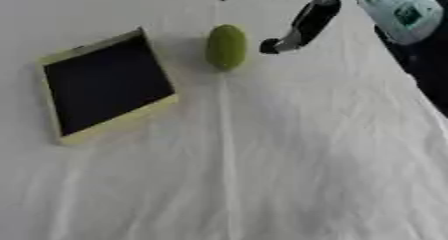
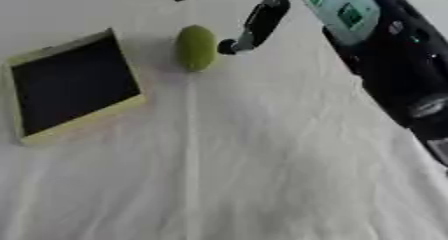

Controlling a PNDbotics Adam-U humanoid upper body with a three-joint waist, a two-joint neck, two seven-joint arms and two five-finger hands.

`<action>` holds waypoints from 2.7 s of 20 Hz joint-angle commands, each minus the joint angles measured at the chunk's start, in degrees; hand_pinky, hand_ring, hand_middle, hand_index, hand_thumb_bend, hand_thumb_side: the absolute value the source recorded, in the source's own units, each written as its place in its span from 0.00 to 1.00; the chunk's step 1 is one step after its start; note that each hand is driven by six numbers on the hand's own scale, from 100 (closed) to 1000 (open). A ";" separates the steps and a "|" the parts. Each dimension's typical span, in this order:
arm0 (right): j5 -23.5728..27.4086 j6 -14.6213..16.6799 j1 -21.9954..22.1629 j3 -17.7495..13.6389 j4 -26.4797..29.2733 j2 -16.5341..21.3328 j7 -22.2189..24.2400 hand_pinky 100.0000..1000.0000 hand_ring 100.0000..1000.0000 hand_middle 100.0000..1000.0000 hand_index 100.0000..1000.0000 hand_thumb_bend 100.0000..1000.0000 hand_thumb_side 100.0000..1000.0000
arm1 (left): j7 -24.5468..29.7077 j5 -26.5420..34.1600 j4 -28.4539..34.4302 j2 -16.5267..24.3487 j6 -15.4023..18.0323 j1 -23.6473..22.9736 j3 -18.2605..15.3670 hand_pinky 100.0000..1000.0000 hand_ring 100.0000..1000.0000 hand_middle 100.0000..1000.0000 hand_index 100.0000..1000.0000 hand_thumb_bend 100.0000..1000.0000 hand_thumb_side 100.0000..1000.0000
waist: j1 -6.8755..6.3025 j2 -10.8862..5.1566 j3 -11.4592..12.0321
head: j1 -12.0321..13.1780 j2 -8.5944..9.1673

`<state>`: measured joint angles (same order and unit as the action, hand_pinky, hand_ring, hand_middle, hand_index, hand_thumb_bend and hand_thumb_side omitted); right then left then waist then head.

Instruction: Pick up objects on the table and place them in the box.

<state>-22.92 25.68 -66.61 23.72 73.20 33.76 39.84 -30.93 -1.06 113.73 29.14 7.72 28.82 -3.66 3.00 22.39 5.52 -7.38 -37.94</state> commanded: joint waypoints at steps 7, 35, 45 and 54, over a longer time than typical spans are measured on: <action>-3.17 2.29 -1.82 -2.24 -4.89 -1.90 -0.10 0.86 0.90 0.90 0.96 0.32 0.00 | 0.21 0.28 0.86 0.69 0.06 1.30 0.09 0.74 0.71 0.57 0.70 0.08 0.54 | 0.06 -0.42 0.81 | -1.29 1.13; -12.83 5.30 -1.71 -6.01 -15.07 -6.14 -1.92 0.85 0.89 0.87 0.93 0.27 0.00 | 0.61 0.69 0.86 0.46 0.00 2.54 0.48 0.74 0.70 0.56 0.69 0.06 0.56 | 0.62 1.79 2.92 | -3.76 2.40; -16.15 4.44 -1.53 -6.93 -16.85 -7.24 -6.08 0.79 0.79 0.77 0.82 0.17 0.00 | 0.68 0.81 0.86 0.27 -0.03 2.81 0.55 0.74 0.70 0.56 0.69 0.06 0.56 | 0.65 2.09 3.17 | -4.58 3.20; -21.06 1.44 -0.58 -6.61 -17.55 -8.01 -25.71 0.62 0.56 0.48 0.50 0.07 0.00 | 0.68 0.86 0.86 0.02 -0.02 2.84 0.51 0.74 0.69 0.55 0.69 0.05 0.56 | 0.58 2.16 3.31 | -4.84 3.13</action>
<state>-43.45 27.16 -66.44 17.16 55.58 25.19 16.09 -30.39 -0.23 113.73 28.56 7.69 30.93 -2.99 3.98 25.77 8.80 -12.16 -35.20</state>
